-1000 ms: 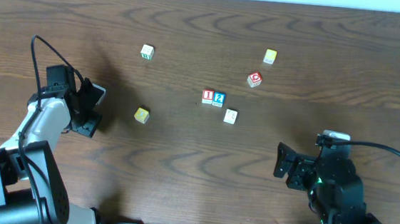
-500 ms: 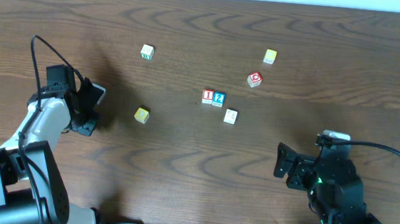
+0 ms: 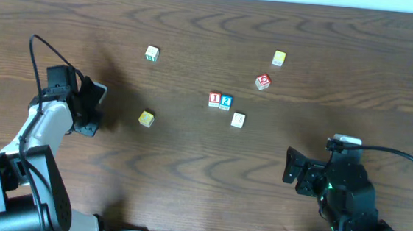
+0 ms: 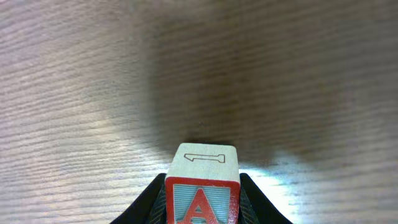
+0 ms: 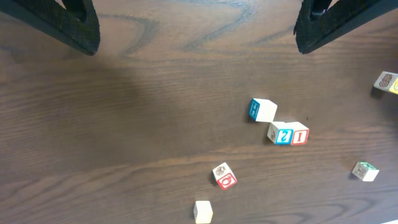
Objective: Spell out Ai2
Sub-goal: 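Lift the 'A' block and carry it right toward the 'I' block, then lower the 'A' block onto the table left of the 'I' block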
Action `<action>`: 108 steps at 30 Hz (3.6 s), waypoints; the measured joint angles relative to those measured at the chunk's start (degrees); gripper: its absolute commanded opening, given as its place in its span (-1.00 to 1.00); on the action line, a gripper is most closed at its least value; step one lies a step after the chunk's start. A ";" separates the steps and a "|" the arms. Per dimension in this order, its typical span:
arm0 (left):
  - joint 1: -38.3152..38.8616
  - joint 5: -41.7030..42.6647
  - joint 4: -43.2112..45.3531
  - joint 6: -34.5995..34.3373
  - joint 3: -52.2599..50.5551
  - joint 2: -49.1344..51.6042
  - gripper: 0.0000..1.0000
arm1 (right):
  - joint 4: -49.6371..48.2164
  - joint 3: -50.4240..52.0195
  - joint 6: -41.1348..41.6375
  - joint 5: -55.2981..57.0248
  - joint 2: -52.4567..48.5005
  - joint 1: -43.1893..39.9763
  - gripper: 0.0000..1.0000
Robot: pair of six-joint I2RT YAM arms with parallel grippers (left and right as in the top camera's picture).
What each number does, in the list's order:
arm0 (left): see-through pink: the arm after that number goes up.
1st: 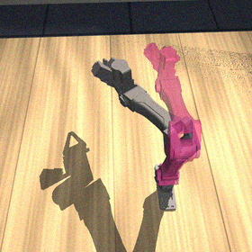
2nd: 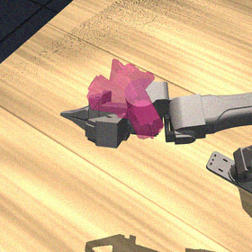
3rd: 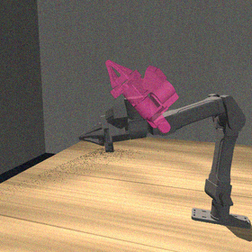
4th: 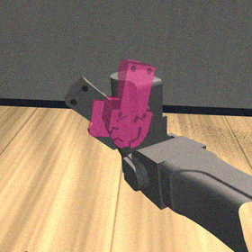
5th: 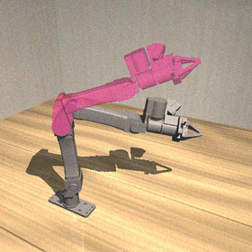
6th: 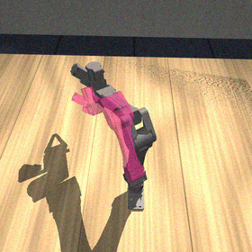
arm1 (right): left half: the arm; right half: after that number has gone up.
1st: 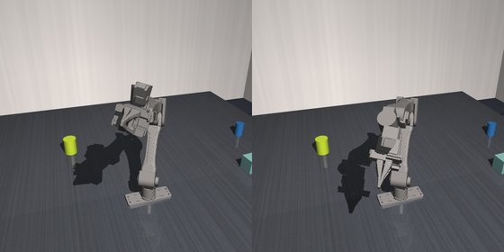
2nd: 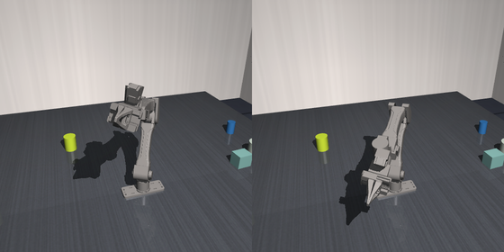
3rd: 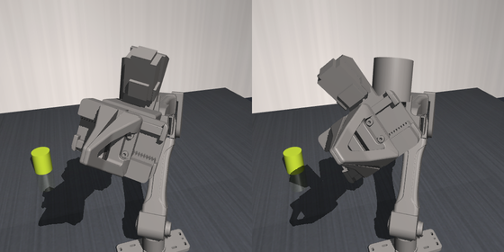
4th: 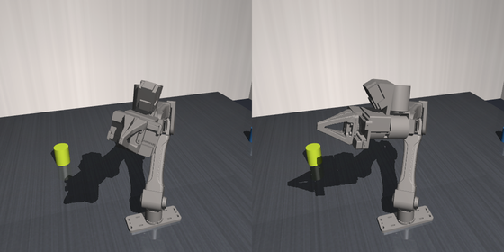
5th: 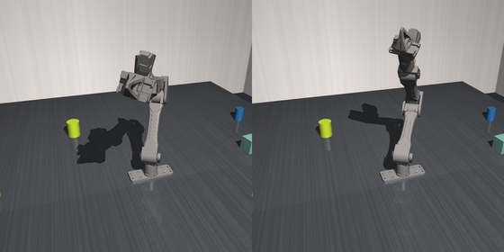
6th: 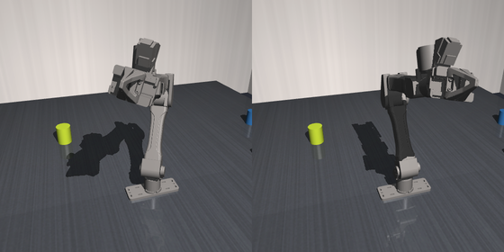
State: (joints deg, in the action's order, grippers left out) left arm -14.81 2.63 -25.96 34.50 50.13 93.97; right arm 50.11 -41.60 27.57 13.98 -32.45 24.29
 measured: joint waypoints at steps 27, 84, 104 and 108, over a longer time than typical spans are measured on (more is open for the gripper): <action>34.45 3.13 5.07 -40.46 17.81 0.46 -0.89 | 0.00 0.00 0.02 0.02 0.00 0.00 0.99; 43.47 -0.09 -18.40 -56.00 42.64 26.80 -0.88 | 0.00 0.00 0.02 0.00 -0.02 0.00 0.99; 44.17 -0.07 -17.09 -57.22 41.59 26.80 -0.55 | 0.00 0.00 0.02 0.00 0.00 0.00 0.99; 44.17 -0.04 -17.07 -57.22 41.59 26.80 -0.51 | 0.00 0.00 0.02 0.00 -0.02 0.00 0.98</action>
State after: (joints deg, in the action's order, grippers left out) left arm 29.36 2.59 -43.03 -22.72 91.72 120.77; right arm 50.11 -41.60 27.59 13.98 -32.47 24.29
